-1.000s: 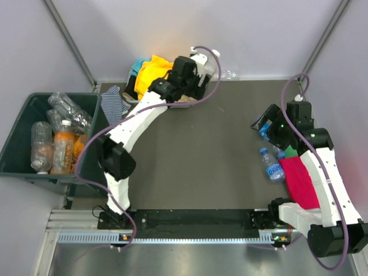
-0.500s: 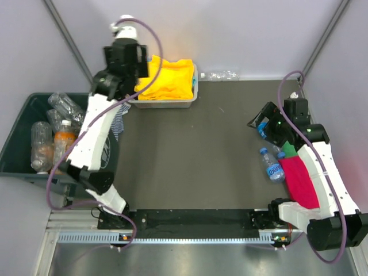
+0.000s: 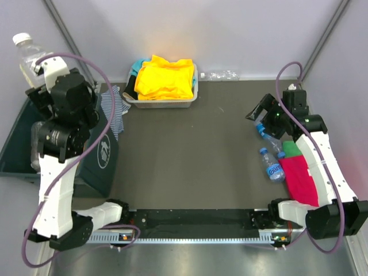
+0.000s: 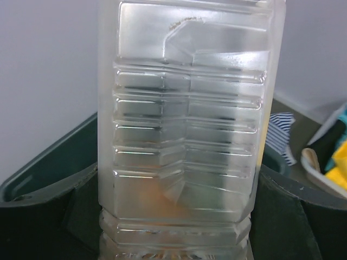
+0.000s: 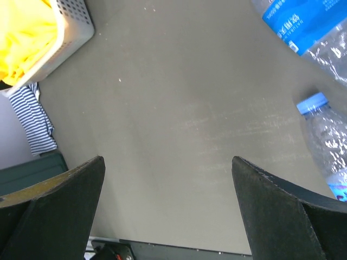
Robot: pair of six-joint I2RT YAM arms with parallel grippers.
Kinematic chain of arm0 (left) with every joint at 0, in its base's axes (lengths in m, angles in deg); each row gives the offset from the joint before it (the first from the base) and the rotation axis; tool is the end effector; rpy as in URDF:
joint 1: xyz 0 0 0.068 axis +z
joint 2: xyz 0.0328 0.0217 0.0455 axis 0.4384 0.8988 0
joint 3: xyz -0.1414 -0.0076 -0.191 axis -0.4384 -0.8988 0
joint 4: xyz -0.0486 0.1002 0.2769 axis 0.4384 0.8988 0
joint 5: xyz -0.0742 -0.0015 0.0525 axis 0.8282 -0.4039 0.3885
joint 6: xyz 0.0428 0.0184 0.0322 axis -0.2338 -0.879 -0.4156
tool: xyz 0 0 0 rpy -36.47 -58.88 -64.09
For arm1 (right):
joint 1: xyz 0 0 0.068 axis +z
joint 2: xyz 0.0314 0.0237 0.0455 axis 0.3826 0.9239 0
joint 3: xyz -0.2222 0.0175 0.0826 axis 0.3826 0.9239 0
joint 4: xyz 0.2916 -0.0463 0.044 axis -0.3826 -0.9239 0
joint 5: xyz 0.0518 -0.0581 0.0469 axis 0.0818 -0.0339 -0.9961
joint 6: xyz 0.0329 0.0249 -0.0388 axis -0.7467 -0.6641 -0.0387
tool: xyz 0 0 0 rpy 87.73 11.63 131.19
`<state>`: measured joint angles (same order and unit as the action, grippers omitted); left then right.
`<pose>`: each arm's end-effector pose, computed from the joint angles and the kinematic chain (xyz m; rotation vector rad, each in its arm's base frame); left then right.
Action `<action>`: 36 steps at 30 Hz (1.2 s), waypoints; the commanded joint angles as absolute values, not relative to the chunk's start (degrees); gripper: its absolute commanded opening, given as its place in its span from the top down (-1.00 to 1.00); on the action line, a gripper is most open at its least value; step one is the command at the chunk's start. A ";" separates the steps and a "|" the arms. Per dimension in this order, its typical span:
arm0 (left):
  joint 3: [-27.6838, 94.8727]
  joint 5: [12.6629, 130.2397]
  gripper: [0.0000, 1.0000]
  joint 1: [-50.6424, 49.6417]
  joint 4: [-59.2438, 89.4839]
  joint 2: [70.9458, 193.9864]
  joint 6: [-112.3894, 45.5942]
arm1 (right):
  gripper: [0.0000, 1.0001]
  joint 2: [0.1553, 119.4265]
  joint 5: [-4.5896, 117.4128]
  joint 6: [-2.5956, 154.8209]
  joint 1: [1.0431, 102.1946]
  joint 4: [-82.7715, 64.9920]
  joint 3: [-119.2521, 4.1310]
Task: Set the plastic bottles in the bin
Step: Place the plastic bottle in the trash bin, then pick up the plastic bottle at the center of the board.
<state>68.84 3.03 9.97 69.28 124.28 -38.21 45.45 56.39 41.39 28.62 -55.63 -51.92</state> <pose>0.2035 -0.0228 0.5332 -0.6013 1.6039 0.6315 0.2895 0.0363 0.3198 0.6655 2.3084 0.5584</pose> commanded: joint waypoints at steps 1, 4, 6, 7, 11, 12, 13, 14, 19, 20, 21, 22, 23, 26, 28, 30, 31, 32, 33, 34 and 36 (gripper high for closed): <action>60.94 -6.32 -0.07 10.18 70.13 117.99 -37.25 | -0.98 46.65 55.62 42.76 28.03 -53.82 -56.37; 56.89 -6.94 -0.29 10.18 70.49 114.20 -36.45 | -0.98 47.61 55.44 43.29 28.03 -54.17 -57.51; 56.70 -7.91 -0.81 10.18 72.67 113.40 -35.40 | -0.97 47.97 55.44 43.55 28.03 -54.35 -57.78; 57.48 -8.35 -0.97 10.18 73.55 113.40 -34.70 | -0.97 48.23 55.35 43.64 28.03 -54.44 -57.86; 60.90 -9.15 -0.98 10.18 74.97 113.84 -35.13 | -0.97 48.58 55.00 43.64 28.12 -54.44 -57.86; 61.70 -8.62 -0.98 10.18 74.79 114.45 -35.57 | -0.98 48.58 54.91 43.64 28.12 -54.35 -57.86; 62.49 -8.27 -0.98 10.18 74.10 114.71 -37.14 | -0.97 48.58 54.91 43.64 28.20 -54.44 -57.95; 63.72 -8.00 -0.98 10.18 74.26 115.33 -37.59 | -0.97 48.58 55.09 43.64 28.03 -54.44 -58.04; 73.39 -3.80 -0.98 10.18 76.72 121.39 -39.26 | -0.98 48.23 56.49 43.64 28.03 -54.70 -58.13; 74.18 -1.69 -0.98 10.27 76.46 122.00 -39.53 | -0.97 48.14 57.19 43.73 27.86 -54.79 -58.04; 75.41 3.81 -0.98 10.18 76.20 123.06 -39.70 | -0.97 48.06 57.46 43.90 28.03 -55.05 -57.87; 75.68 7.08 -0.98 10.18 76.11 123.59 -39.96 | -0.97 47.88 57.81 43.90 28.03 -55.14 -57.60; 76.12 10.68 -0.98 10.18 76.02 124.12 -40.14 | -0.98 47.88 58.16 43.90 28.12 -55.23 -57.34; 77.17 25.89 -0.98 10.18 76.72 127.10 -39.71 | -0.98 47.62 59.13 43.99 28.12 -55.58 -56.46; 77.09 37.36 -0.98 10.18 76.81 129.47 -38.56 | -0.98 47.53 59.83 43.99 28.03 -56.19 -56.02; 76.13 43.82 -0.98 10.09 75.33 131.67 -36.64 | -0.97 47.18 60.88 44.17 28.12 -56.63 -55.76; 75.34 47.25 -0.98 10.09 74.36 132.11 -35.93 | -0.97 47.09 61.41 44.17 28.12 -57.16 -55.58; 72.81 53.20 -0.98 10.00 73.13 132.64 -35.05 | -0.98 46.74 62.55 44.43 28.12 -57.68 -55.49; 71.48 56.65 -0.98 9.83 70.25 133.34 -33.57 | -0.97 46.56 63.17 44.43 28.12 -58.12 -55.49; 70.33 59.12 -0.98 9.48 68.83 133.78 -32.77 | -0.98 46.47 63.78 44.52 28.03 -58.56 -55.23; 67.17 62.57 -0.98 7.03 66.19 134.84 -30.93 | -0.97 45.69 65.72 44.96 28.03 -59.79 -54.53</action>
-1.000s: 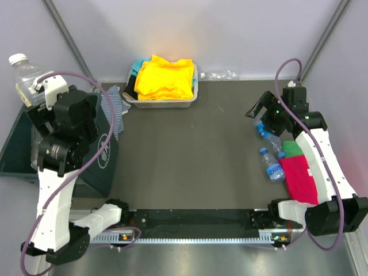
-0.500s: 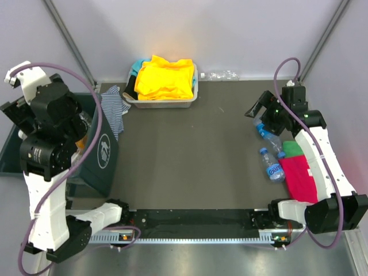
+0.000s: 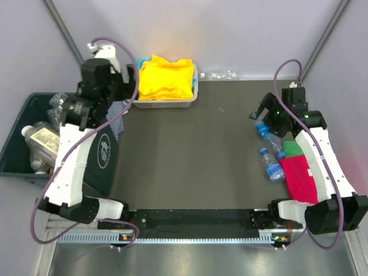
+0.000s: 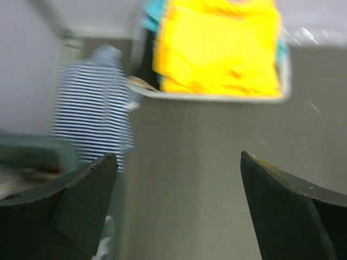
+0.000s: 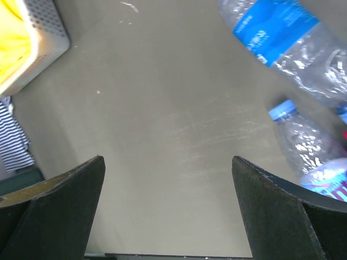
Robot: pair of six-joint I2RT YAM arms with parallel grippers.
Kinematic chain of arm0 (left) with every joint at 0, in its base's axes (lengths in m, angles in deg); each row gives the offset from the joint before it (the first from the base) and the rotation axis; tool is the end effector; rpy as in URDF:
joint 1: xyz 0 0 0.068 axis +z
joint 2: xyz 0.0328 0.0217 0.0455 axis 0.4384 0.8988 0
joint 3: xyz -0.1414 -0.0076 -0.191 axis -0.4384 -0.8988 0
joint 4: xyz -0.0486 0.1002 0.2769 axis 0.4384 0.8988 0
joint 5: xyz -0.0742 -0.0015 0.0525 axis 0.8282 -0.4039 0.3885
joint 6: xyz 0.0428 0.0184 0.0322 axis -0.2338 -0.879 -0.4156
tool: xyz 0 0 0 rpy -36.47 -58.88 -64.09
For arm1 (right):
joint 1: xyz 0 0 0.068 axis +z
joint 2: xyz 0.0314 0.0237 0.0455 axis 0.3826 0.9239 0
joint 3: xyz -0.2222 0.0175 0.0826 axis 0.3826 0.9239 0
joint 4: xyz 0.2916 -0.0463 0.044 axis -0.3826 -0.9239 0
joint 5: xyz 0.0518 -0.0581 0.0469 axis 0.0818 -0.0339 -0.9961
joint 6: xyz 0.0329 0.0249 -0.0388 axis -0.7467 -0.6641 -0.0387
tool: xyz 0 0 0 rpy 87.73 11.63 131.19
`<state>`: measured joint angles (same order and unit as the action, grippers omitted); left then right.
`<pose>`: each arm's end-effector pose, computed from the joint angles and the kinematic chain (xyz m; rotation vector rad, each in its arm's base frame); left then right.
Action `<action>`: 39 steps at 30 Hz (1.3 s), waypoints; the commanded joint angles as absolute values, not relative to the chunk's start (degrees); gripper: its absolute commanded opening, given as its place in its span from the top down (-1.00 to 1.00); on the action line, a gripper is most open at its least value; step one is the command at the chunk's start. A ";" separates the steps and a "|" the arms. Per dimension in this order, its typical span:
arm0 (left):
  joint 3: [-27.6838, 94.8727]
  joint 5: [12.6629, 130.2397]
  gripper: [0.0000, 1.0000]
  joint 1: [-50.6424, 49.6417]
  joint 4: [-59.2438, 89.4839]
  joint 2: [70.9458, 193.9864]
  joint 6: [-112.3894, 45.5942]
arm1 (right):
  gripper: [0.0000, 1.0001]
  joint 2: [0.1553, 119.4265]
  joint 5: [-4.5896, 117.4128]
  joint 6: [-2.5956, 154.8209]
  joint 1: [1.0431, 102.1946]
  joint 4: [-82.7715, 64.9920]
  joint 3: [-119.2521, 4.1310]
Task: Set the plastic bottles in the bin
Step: Pick up the plastic bottle at the center of the board.
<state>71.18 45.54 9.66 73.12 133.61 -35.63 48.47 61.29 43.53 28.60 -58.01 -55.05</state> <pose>0.2672 -0.0659 0.4975 -0.0817 1.9456 0.0066 0.2979 0.0337 0.3214 0.6715 2.3276 0.4292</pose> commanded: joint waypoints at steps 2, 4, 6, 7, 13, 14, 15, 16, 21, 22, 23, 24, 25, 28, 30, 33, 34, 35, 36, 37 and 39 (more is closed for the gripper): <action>64.88 62.31 -0.98 2.74 62.50 135.54 -30.30 | -0.98 45.24 67.64 45.40 28.03 -60.67 -52.86; 62.07 62.13 -0.98 -0.53 59.52 136.95 -30.30 | -0.97 44.72 69.06 45.66 28.12 -61.12 -50.58; 59.70 62.83 -0.98 -4.92 57.84 139.23 -30.13 | -0.98 44.98 70.81 46.62 28.03 -60.25 -48.91; 58.90 62.93 -0.98 -5.98 56.96 139.93 -29.69 | -0.98 46.11 71.60 47.15 28.12 -59.63 -48.12; 50.92 73.01 -0.98 -10.21 47.56 143.98 -24.15 | -0.98 56.13 78.55 51.11 28.03 -56.46 -51.17; 50.38 73.21 -0.98 -10.47 46.85 144.51 -23.71 | -0.98 59.27 80.38 52.59 28.12 -56.20 -51.79; 49.67 73.47 -0.98 -10.48 45.97 144.77 -22.84 | -0.98 60.61 81.27 53.56 28.12 -55.85 -52.84; 48.80 73.91 -0.98 -10.48 45.70 144.86 -22.57 | -0.98 61.76 82.15 54.35 28.03 -54.97 -53.38; 47.39 75.93 -0.98 -10.48 46.05 145.74 -22.04 | -0.98 70.01 86.55 59.98 28.03 -52.68 -57.24; 47.12 76.28 -0.98 -10.48 45.96 145.83 -22.04 | -0.98 71.33 86.38 60.77 28.03 -52.94 -58.12; 46.68 76.72 -0.98 -10.48 46.05 145.74 -22.04 | -0.98 72.56 86.03 60.95 27.94 -53.55 -59.08; 46.33 77.07 -0.98 -10.48 46.05 145.74 -21.86 | -0.98 75.01 85.33 61.04 27.94 -53.82 -60.49; 46.07 77.42 -0.98 -10.56 45.70 145.65 -21.78 | -0.98 76.08 84.19 61.22 27.85 -53.91 -61.11; 45.19 77.95 -0.98 -10.56 45.26 145.65 -21.42 | -0.98 80.56 83.22 60.87 27.77 -54.88 -63.05; 44.84 78.83 -0.98 -10.48 45.09 145.74 -21.25 | -0.98 83.02 82.43 61.04 27.94 -53.91 -63.31; 44.83 79.71 -0.98 -10.56 45.08 146.18 -21.16 | -0.98 85.58 81.02 61.22 27.24 -53.38 -64.54; 44.75 79.80 -0.98 -10.48 45.17 146.27 -21.25 | -0.98 86.98 81.36 61.48 27.15 -53.30 -64.89; 44.75 79.89 -0.98 -10.48 45.26 146.44 -21.16 | -0.98 87.77 81.54 61.66 26.89 -53.12 -65.24; 44.75 79.89 -0.98 -10.56 45.17 146.44 -21.25 | -0.98 88.39 81.37 61.74 26.54 -53.12 -66.12; 44.66 79.98 -0.98 -10.56 45.26 146.53 -21.25 | -0.97 89.70 81.19 61.66 26.45 -53.21 -66.65; 44.66 80.15 -0.98 -10.48 45.35 146.71 -21.51 | -0.97 90.42 81.54 61.92 25.92 -52.95 -67.79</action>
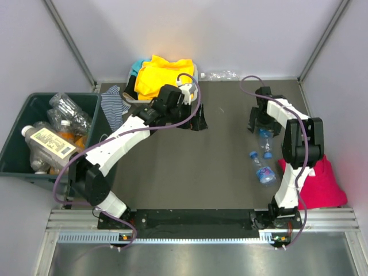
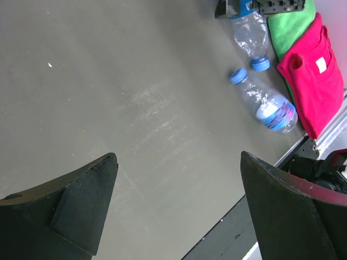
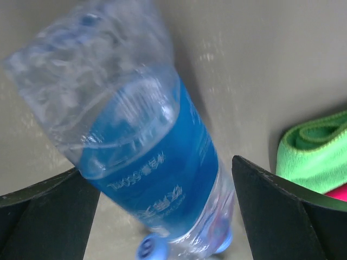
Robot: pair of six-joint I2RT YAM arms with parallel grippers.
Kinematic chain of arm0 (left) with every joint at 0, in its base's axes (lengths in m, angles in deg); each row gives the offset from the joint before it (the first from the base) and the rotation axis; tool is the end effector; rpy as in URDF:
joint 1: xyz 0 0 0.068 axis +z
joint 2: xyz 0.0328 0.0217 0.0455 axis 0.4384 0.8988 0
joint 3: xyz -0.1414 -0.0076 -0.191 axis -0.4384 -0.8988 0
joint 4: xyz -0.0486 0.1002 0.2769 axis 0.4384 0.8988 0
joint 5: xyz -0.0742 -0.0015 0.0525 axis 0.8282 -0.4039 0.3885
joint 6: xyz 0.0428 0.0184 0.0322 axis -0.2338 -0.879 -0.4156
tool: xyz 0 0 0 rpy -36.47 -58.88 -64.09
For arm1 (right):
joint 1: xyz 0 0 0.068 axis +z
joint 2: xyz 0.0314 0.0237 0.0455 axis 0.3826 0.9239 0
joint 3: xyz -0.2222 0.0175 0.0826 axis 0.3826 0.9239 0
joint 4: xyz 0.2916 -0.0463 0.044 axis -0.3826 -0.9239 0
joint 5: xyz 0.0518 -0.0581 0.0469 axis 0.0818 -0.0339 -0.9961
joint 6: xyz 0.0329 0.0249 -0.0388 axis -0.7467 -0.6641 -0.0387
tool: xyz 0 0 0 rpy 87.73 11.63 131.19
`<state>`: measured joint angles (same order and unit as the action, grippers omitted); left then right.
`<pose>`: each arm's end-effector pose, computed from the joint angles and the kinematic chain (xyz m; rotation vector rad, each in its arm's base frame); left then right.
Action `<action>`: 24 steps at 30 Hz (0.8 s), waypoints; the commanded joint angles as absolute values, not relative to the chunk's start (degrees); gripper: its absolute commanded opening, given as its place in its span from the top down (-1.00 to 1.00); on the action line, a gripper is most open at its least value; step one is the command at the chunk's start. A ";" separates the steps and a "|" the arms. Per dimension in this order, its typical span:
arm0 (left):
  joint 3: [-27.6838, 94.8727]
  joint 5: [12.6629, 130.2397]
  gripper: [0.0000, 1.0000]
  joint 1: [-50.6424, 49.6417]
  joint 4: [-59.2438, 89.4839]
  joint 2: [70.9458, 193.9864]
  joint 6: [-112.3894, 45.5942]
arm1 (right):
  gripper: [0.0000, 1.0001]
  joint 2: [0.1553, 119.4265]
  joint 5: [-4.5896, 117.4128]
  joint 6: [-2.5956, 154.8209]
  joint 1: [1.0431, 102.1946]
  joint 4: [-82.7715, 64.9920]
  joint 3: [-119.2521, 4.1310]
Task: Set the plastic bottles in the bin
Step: Pick up the plastic bottle at the center of the board.
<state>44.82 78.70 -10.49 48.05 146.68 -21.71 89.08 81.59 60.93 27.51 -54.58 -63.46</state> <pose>0.3128 -0.2446 0.3023 0.4250 2.2943 -0.8523 0.4052 0.0235 0.1343 0.4693 2.7612 -0.3344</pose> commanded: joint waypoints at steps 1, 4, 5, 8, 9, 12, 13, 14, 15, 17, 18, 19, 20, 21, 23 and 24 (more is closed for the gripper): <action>44.74 80.24 -0.98 -10.56 45.44 146.88 -21.42 | -0.94 91.12 81.72 62.18 25.66 -52.86 -68.23; 44.92 80.15 -0.98 -10.39 45.61 147.32 -21.60 | -0.63 91.12 81.19 62.27 25.39 -52.51 -69.64; 45.01 80.15 -0.98 -10.47 45.61 147.41 -21.69 | -0.36 90.43 80.67 62.27 25.39 -52.16 -69.64; 45.36 80.33 -0.98 -10.39 45.44 147.94 -21.69 | 0.15 87.88 78.65 62.36 25.48 -50.22 -68.85; 45.36 80.42 -0.98 -10.39 45.44 148.11 -21.60 | 0.26 87.17 78.21 62.36 25.39 -49.96 -68.76; 45.80 81.12 -0.98 -10.47 45.00 148.90 -21.42 | 0.59 83.32 75.66 62.01 25.39 -49.43 -67.89; 45.89 81.38 -0.98 -10.48 44.65 149.25 -21.34 | 0.62 82.17 72.70 61.49 25.39 -49.17 -67.54; 45.98 81.73 -0.98 -10.39 44.56 149.43 -21.07 | 0.64 80.85 70.23 61.22 25.48 -47.95 -66.23; 46.15 82.34 -0.98 -10.47 44.21 149.52 -20.98 | 0.64 77.45 67.33 60.87 25.57 -46.80 -65.17; 46.33 83.49 -0.98 -10.39 42.98 150.13 -20.46 | 0.64 73.74 58.63 59.47 26.70 -44.60 -61.93; 46.33 84.88 -0.98 -10.39 42.28 150.40 -20.37 | 0.64 71.98 56.08 58.94 27.49 -42.33 -60.95; 46.41 85.42 -0.98 -10.39 41.75 150.75 -19.93 | 0.64 68.83 51.44 57.45 28.37 -41.44 -60.07; 46.42 86.04 -0.98 -10.39 40.09 151.01 -19.06 | 0.64 67.58 49.22 56.83 29.77 -40.73 -59.19; 46.33 87.35 -0.98 -10.39 38.94 151.19 -18.61 | 0.64 66.44 47.37 56.04 32.40 -39.42 -58.83; 45.80 91.39 -0.98 -10.39 34.74 151.63 -16.52 | 0.62 63.36 42.18 53.23 36.70 -37.31 -57.61; 45.45 92.62 -0.98 -10.47 33.06 151.72 -15.54 | 0.61 62.22 38.60 50.17 38.04 -33.82 -56.99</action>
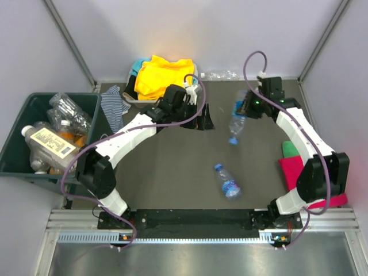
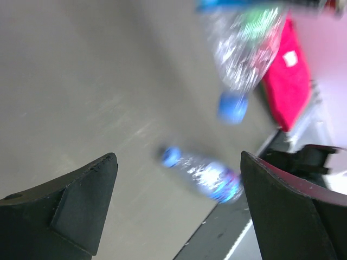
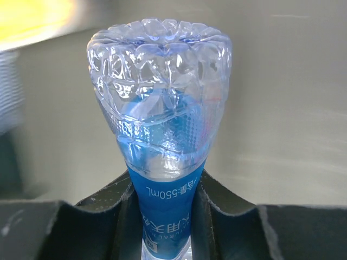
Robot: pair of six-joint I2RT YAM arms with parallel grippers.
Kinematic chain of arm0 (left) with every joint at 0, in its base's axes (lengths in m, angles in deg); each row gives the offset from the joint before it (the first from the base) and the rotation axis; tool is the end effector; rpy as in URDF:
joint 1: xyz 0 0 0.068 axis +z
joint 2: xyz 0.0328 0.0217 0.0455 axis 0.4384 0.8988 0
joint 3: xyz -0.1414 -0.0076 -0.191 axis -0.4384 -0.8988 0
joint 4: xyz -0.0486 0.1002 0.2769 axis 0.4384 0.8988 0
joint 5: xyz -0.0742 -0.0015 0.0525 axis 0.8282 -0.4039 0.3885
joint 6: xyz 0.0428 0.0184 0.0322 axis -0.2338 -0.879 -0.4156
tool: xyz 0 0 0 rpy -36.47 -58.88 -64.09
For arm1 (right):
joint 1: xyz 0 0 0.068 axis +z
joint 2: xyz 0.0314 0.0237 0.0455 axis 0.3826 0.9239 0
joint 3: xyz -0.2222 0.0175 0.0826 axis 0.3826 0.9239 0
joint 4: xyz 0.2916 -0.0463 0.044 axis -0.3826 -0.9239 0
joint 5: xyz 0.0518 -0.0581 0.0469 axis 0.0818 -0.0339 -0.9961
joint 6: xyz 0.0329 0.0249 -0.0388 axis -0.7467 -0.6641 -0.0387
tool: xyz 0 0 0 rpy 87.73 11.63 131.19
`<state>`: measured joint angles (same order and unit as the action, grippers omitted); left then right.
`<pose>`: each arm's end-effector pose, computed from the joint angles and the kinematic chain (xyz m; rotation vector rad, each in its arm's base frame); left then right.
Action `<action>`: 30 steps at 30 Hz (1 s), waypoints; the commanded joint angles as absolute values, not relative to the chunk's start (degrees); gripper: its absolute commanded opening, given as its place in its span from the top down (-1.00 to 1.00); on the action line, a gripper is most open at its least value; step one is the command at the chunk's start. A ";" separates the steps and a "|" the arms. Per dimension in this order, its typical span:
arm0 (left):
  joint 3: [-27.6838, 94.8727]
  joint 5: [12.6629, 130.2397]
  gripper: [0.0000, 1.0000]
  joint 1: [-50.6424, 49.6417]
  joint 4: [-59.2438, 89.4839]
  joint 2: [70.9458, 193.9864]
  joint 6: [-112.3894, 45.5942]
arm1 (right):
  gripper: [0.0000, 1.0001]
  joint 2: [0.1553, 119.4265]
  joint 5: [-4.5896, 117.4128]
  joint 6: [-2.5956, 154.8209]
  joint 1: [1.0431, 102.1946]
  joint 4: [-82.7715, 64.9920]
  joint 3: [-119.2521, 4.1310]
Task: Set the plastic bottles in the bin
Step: Pick up the plastic bottle at the center of the board.
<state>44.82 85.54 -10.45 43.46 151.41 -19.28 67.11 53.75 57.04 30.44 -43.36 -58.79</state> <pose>0.3254 -0.2591 0.2784 0.4500 2.3193 -1.0002 0.3770 0.0597 0.2609 0.2919 2.4065 0.4897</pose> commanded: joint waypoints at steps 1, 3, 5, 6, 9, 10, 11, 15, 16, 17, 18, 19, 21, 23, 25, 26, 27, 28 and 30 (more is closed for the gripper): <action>44.23 95.33 -0.98 -10.39 30.78 151.72 -13.62 | 0.57 60.47 36.91 48.49 39.01 -31.87 -56.20; 42.56 97.02 -0.98 -10.47 24.72 151.46 -11.59 | 0.56 58.87 32.97 42.28 41.29 -25.39 -54.00; 39.66 99.22 -0.98 -10.48 20.50 150.93 -8.60 | 0.55 57.99 30.23 38.91 42.35 -22.02 -52.68; 38.69 99.75 -0.98 -10.48 15.78 150.32 -7.63 | 0.55 57.90 28.74 36.63 43.23 -21.05 -52.59; 35.26 102.30 -0.94 -10.48 9.51 149.79 -3.41 | 0.53 57.46 26.79 33.46 44.11 -18.32 -52.59; 34.91 102.30 -0.87 -10.48 9.32 149.78 -2.01 | 0.50 57.29 26.53 32.92 44.11 -17.36 -52.59; 34.21 102.39 -0.75 -10.39 9.14 149.78 -1.65 | 0.48 57.02 26.35 32.48 44.03 -17.17 -52.68; 33.93 98.18 0.22 -10.47 12.82 148.03 -2.70 | -0.08 56.84 27.74 32.47 44.11 -19.36 -54.08; 34.46 96.60 0.37 -10.39 16.92 147.68 -4.53 | -0.64 56.84 28.45 32.83 44.11 -20.41 -55.30; 35.16 95.02 0.48 -10.47 20.01 147.24 -5.59 | -0.92 56.84 29.41 33.18 44.03 -24.25 -56.10; 36.56 91.70 0.57 -10.30 22.30 146.45 -6.82 | -0.98 57.02 32.56 34.83 43.85 -26.47 -56.98; 37.88 89.93 0.65 -10.21 24.76 146.10 -9.36 | -0.97 57.02 34.59 35.63 43.85 -29.27 -58.90; 41.64 82.66 0.73 -9.69 34.33 144.87 -11.74 | -0.98 57.02 40.46 38.00 42.97 -36.20 -60.76; 44.64 76.84 0.74 -7.85 44.75 144.16 -15.61 | -0.98 56.41 45.22 38.89 41.49 -39.48 -61.99; 49.63 66.56 0.76 -5.74 51.82 142.76 -18.42 | -0.97 55.18 46.21 39.86 40.25 -41.77 -61.30; 51.84 63.75 0.75 -2.95 58.55 142.23 -19.22 | -0.98 54.57 46.47 40.03 39.38 -41.95 -60.77; 53.69 58.41 0.75 -1.26 61.49 141.18 -19.92 | -0.98 54.04 46.65 40.82 39.02 -42.22 -60.24; 57.10 51.92 0.75 0.58 63.96 140.65 -21.58 | -0.98 52.99 46.91 41.09 39.02 -42.48 -59.19; 60.90 44.33 0.73 5.77 70.45 138.72 -24.65 | -0.98 52.19 47.35 41.88 39.02 -42.83 -58.05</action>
